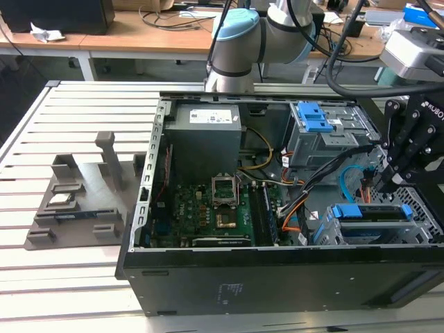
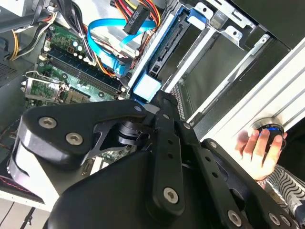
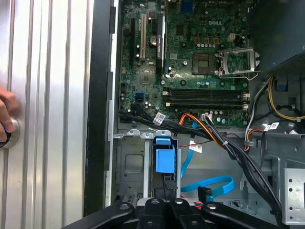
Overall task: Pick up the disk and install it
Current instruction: 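Insert the disk into the insertion slot, then insert the first disk wire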
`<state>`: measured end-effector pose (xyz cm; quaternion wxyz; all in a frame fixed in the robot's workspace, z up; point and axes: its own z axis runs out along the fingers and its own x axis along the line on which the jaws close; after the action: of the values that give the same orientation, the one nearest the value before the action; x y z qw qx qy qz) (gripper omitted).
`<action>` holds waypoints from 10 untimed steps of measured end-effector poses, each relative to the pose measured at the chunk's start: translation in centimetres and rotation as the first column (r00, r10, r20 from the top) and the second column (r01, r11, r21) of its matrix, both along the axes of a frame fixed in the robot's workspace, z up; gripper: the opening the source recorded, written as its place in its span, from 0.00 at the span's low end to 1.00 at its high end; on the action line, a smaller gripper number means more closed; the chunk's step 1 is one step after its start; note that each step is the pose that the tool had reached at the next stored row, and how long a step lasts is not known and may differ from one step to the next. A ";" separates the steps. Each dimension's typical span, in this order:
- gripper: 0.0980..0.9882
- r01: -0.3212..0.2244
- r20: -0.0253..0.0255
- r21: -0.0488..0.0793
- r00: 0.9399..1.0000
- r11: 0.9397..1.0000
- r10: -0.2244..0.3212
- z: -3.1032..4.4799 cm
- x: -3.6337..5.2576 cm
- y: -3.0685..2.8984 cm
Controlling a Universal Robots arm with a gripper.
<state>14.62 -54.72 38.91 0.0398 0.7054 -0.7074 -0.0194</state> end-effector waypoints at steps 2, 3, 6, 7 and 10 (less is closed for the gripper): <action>0.01 0.000 0.000 0.000 1.000 1.000 0.000 0.00 0.00 0.00; 0.01 0.000 0.000 0.000 1.000 1.000 0.000 0.00 0.00 0.00; 0.01 0.000 0.000 -0.002 1.000 1.000 0.000 -0.08 0.71 0.16; 0.01 0.000 -0.002 -0.004 1.000 1.000 0.000 -0.21 1.60 0.51; 0.01 0.000 -0.005 -0.007 1.000 1.000 0.000 -1.13 3.92 1.92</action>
<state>18.53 -52.79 37.78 0.0442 0.7053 -0.7073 -0.0186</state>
